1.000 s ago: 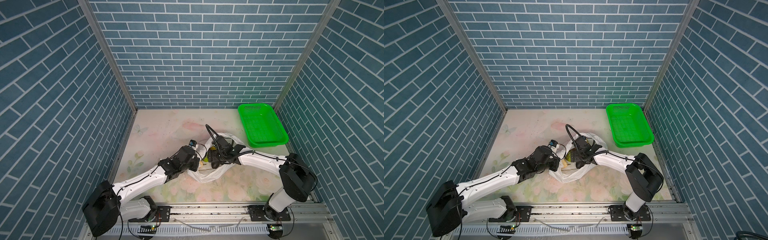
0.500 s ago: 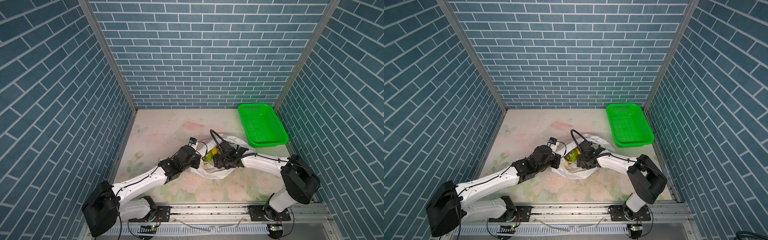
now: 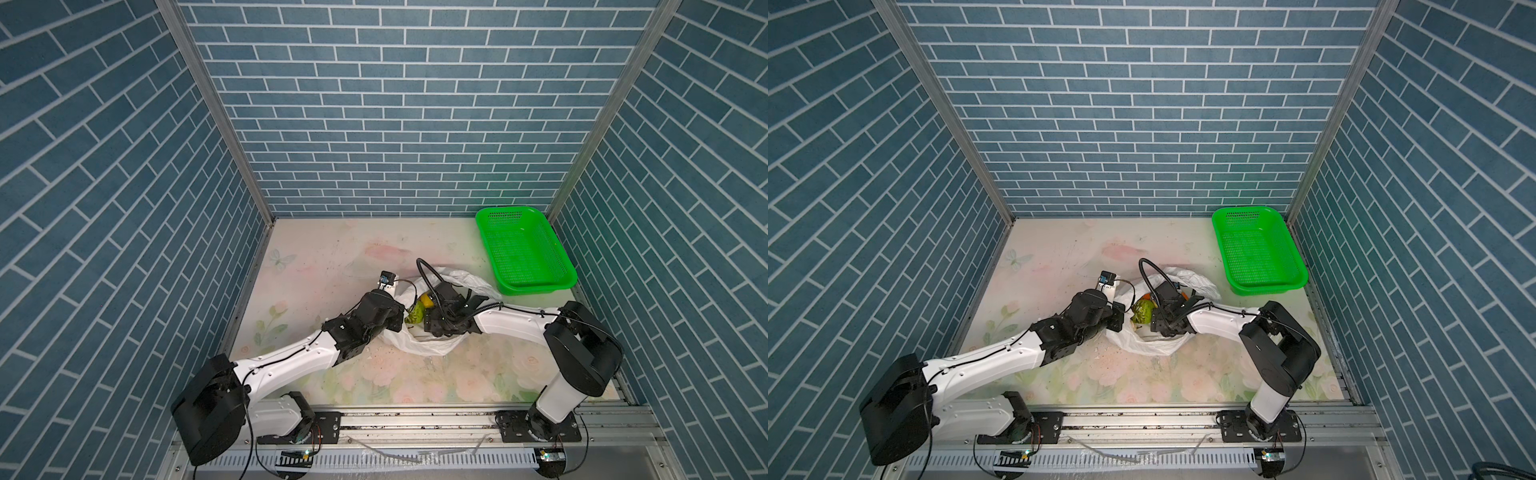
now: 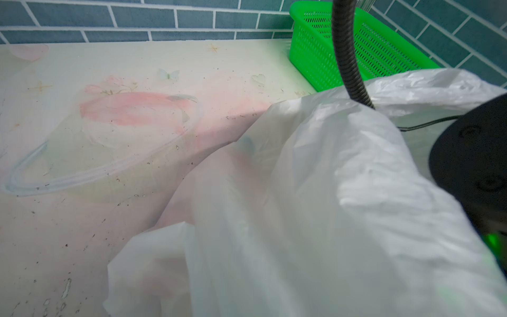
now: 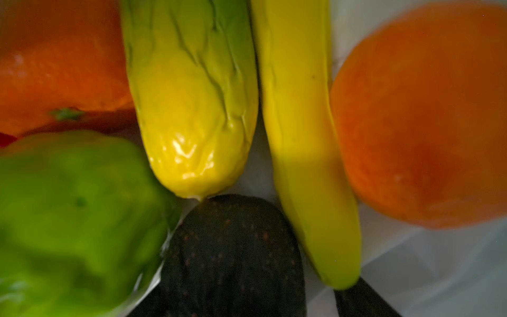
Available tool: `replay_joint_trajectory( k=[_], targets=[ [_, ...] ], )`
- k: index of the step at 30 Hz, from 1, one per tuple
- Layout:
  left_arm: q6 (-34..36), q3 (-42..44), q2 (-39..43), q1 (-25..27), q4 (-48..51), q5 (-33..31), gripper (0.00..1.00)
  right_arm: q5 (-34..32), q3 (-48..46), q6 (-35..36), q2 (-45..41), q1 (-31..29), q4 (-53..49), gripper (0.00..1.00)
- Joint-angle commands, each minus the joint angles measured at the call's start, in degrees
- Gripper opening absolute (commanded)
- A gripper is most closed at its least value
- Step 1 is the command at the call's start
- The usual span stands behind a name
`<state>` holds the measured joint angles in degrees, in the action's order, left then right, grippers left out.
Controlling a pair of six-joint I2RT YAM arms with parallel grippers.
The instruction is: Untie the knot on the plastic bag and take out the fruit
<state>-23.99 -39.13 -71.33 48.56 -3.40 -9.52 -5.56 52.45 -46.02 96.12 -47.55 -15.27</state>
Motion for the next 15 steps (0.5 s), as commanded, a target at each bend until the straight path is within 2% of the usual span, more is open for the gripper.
replay_joint_trajectory(
  k=[1, 6, 9, 15],
  targets=[
    [0.08, -2.09, -0.35, 0.4, 3.15, -1.54, 0.0, -2.09, 1.26, 0.4, 1.69, 0.18, 1.69, 0.77],
    [-0.18, -2.41, -0.09, 0.4, 3.9, -1.82, 0.0, -1.65, 0.08, 0.4, 0.39, 0.16, 2.0, 0.64],
    [-0.62, -2.52, -0.35, 0.4, 3.71, -1.79, 0.0, -0.66, -1.08, 0.81, -1.22, 0.03, 1.83, 0.5],
    [-0.92, -2.36, -0.41, 0.4, 3.55, -2.54, 0.0, 1.15, -1.43, 3.09, -4.01, -1.3, 0.93, 0.47]
  ],
)
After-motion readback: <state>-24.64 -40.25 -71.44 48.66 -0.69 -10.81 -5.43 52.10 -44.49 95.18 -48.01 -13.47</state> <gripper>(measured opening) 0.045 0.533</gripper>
